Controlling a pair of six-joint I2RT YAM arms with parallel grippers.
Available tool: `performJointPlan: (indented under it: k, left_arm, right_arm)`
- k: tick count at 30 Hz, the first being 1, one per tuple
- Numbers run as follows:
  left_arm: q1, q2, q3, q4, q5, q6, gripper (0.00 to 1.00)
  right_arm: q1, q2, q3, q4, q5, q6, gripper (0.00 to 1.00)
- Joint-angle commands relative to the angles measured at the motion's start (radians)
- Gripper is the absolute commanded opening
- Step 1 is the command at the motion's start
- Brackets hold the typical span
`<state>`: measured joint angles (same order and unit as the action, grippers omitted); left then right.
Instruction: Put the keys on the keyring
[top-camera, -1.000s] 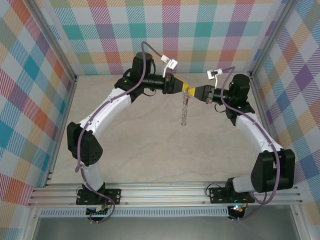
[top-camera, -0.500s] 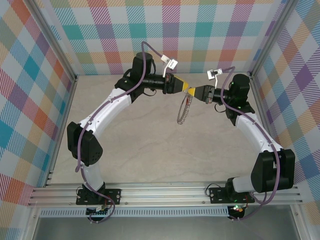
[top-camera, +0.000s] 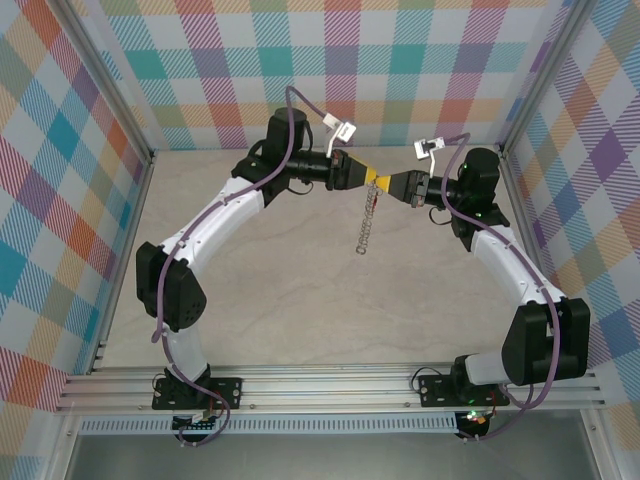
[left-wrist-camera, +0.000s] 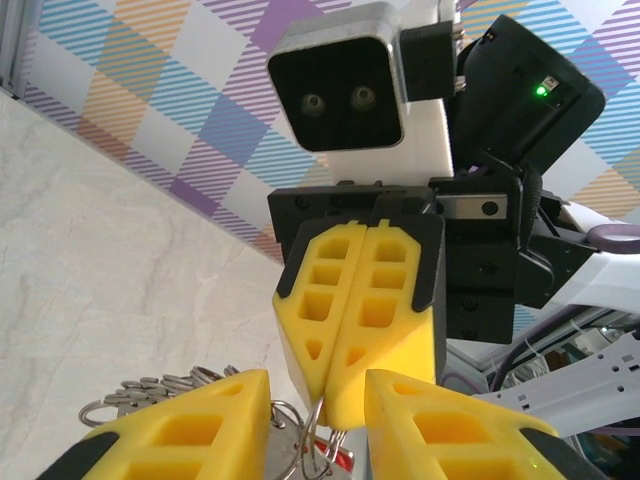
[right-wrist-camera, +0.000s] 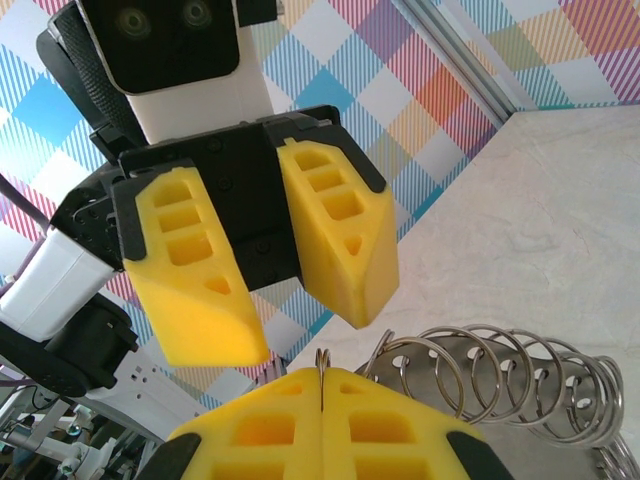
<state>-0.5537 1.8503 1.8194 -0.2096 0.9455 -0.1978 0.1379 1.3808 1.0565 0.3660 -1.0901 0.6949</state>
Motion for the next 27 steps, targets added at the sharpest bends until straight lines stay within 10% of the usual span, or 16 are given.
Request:
performJointPlan:
  k: [1, 27]
  left_arm:
    - [0.002, 0.013, -0.018, 0.012, 0.029, 0.001, 0.3]
    - [-0.02, -0.05, -0.145, 0.253, 0.015, -0.146, 0.0]
  right_arm:
    - [-0.002, 0.0, -0.001, 0.059, -0.012, -0.001, 0.0]
    - [-0.002, 0.0, 0.003, 0.085, 0.041, 0.047, 0.0]
